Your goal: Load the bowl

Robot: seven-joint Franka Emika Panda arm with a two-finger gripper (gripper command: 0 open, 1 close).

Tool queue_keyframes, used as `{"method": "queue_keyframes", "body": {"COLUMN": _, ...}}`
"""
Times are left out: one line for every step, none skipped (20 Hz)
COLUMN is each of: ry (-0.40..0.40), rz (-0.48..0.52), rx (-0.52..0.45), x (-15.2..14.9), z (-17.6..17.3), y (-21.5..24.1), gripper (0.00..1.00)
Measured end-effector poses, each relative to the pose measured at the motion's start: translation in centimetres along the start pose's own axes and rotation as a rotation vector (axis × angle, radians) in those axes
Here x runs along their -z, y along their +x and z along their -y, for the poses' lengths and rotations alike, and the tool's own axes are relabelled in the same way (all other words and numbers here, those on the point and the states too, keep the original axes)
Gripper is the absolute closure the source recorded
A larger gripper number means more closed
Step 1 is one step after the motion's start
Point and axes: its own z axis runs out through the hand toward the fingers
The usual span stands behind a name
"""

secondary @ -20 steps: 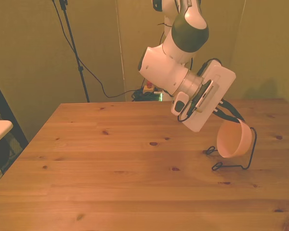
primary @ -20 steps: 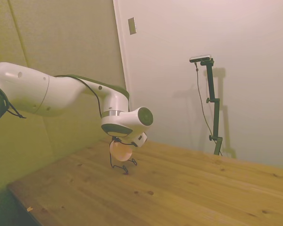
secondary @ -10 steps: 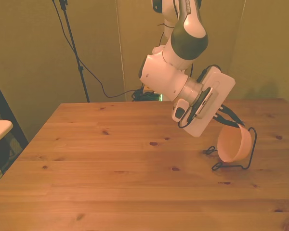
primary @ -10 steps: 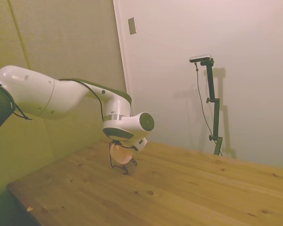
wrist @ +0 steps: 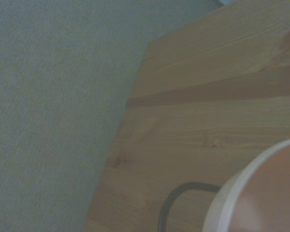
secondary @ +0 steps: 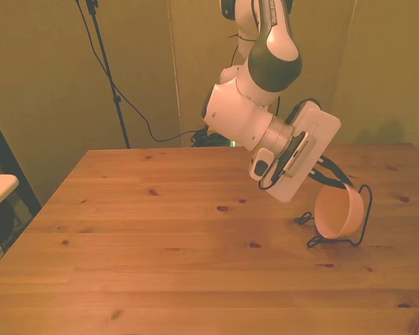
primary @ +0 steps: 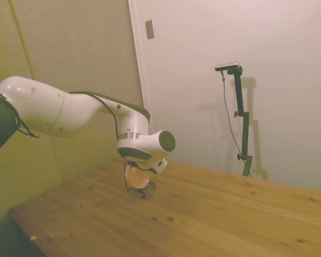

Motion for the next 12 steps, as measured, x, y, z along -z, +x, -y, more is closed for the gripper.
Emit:
{"method": "queue_keyframes", "body": {"ry": 0.001, "rz": 0.0, "rx": -0.001, "x": 0.0, "z": 0.0, "y": 0.0, "gripper": 0.0}}
{"method": "queue_keyframes", "body": {"ry": 0.005, "rz": 0.0, "rx": -0.002, "x": -0.1, "z": 0.0, "y": 0.0, "gripper": 0.0}}
{"method": "queue_keyframes", "body": {"ry": 0.008, "rz": -0.001, "rx": -0.002, "x": -0.1, "z": 0.0, "y": 0.0, "gripper": 0.0}}
{"method": "queue_keyframes", "body": {"ry": 0.011, "rz": -0.001, "rx": -0.003, "x": -0.1, "z": 0.0, "y": 0.0, "gripper": 0.0}}
{"method": "queue_keyframes", "body": {"ry": 0.013, "rz": -0.001, "rx": -0.003, "x": -0.1, "z": 0.0, "y": 0.0, "gripper": 0.0}}
{"method": "queue_keyframes", "body": {"ry": 0.014, "rz": -0.001, "rx": -0.003, "x": -0.1, "z": 0.0, "y": 0.0, "gripper": 0.0}}
{"method": "queue_keyframes", "body": {"ry": 0.015, "rz": -0.001, "rx": -0.003, "x": -0.1, "z": 0.0, "y": 0.0, "gripper": 0.0}}
{"method": "queue_keyframes", "body": {"ry": 0.015, "rz": -0.001, "rx": -0.002, "x": 0.0, "z": 0.0, "y": 0.0, "gripper": 0.0}}
{"method": "queue_keyframes", "body": {"ry": 0.016, "rz": -0.001, "rx": -0.001, "x": 0.0, "z": 0.0, "y": 0.0, "gripper": 0.0}}
{"method": "queue_keyframes", "body": {"ry": 0.018, "rz": -0.002, "rx": 0.0, "x": 0.2, "z": 0.1, "y": 0.0, "gripper": 0.0}}
{"method": "queue_keyframes", "body": {"ry": 0.02, "rz": -0.005, "rx": 0.001, "x": 0.5, "z": 0.2, "y": 0.0, "gripper": 0.0}}
{"method": "queue_keyframes", "body": {"ry": 0.024, "rz": -0.01, "rx": 0.002, "x": 1.1, "z": 0.2, "y": 0.0, "gripper": 0.0}}
